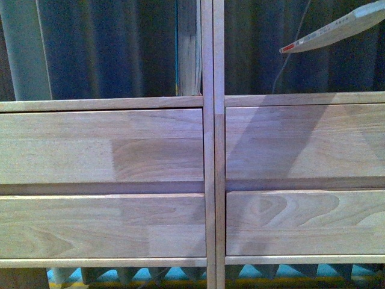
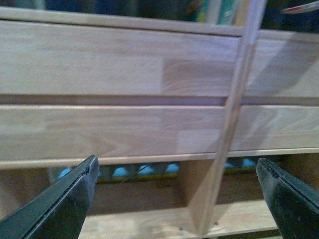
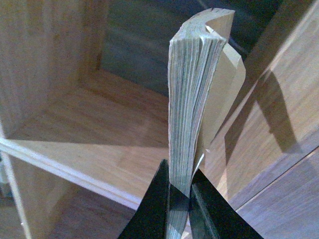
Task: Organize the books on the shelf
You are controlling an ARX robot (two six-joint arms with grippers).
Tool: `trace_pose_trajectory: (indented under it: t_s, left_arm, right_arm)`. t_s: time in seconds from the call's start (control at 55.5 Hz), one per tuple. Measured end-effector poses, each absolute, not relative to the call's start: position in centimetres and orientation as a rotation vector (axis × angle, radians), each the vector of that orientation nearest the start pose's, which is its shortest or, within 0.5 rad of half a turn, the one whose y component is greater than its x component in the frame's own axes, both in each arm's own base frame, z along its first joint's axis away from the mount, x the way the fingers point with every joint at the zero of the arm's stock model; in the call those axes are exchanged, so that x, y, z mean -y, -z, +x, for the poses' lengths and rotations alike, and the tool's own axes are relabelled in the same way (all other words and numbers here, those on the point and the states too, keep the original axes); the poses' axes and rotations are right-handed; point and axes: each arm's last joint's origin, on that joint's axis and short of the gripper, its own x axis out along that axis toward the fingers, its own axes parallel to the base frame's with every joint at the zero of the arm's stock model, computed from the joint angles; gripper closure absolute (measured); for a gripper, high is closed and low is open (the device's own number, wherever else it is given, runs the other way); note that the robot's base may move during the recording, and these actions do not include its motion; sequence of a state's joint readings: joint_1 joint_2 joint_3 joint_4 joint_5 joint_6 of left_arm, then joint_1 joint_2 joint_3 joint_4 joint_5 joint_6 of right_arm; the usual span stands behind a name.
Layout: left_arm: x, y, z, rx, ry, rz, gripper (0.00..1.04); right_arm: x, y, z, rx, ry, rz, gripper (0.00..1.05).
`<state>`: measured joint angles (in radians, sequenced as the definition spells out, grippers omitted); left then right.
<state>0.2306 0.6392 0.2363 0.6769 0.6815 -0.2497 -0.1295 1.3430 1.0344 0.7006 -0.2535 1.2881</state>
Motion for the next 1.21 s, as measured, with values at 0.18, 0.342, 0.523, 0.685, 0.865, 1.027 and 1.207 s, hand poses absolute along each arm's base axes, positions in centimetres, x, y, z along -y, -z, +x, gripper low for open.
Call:
trace_pose_trajectory:
  t_s: [0.18,0.342,0.523,0.685,0.865,1.027,1.207]
  left_arm:
    - [-0.6,-29.1,20.1,0.062,0.609,-0.313,0.07]
    - [1.7,-32.5,24.6,-0.037,0.752,-0.487,0.07]
    - [6.5,-35.9,27.0,-0.048,1.046,-0.727,0.07]
    - [9.7,-38.7,26.4,0.037,1.189,-0.852,0.07]
    - [11.6,-39.0,28.3,0.012,1.185,-0.952,0.07]
    - [12.2,-38.7,29.2,-0.001,1.196,-1.014,0.07]
    - [12.8,-38.9,29.3,0.0,1.183,-1.035,0.07]
  right_arm:
    - [2.6,-39.6,27.0,0.291,-0.528,1.162,0.97]
    - [0.8,-40.0,24.8,0.282,-0.727,1.101,0.97]
    - [-1.8,-37.7,23.7,0.203,-0.896,1.065,0.97]
    - [-3.3,-36.6,23.4,0.182,-0.952,1.079,0.97]
    - [-5.0,-36.5,22.2,0.184,-1.06,1.092,0.97]
    - [-6.3,-36.2,21.0,0.15,-1.141,1.084,0.97]
    - [-7.3,-35.5,20.7,0.129,-1.161,1.088,0.97]
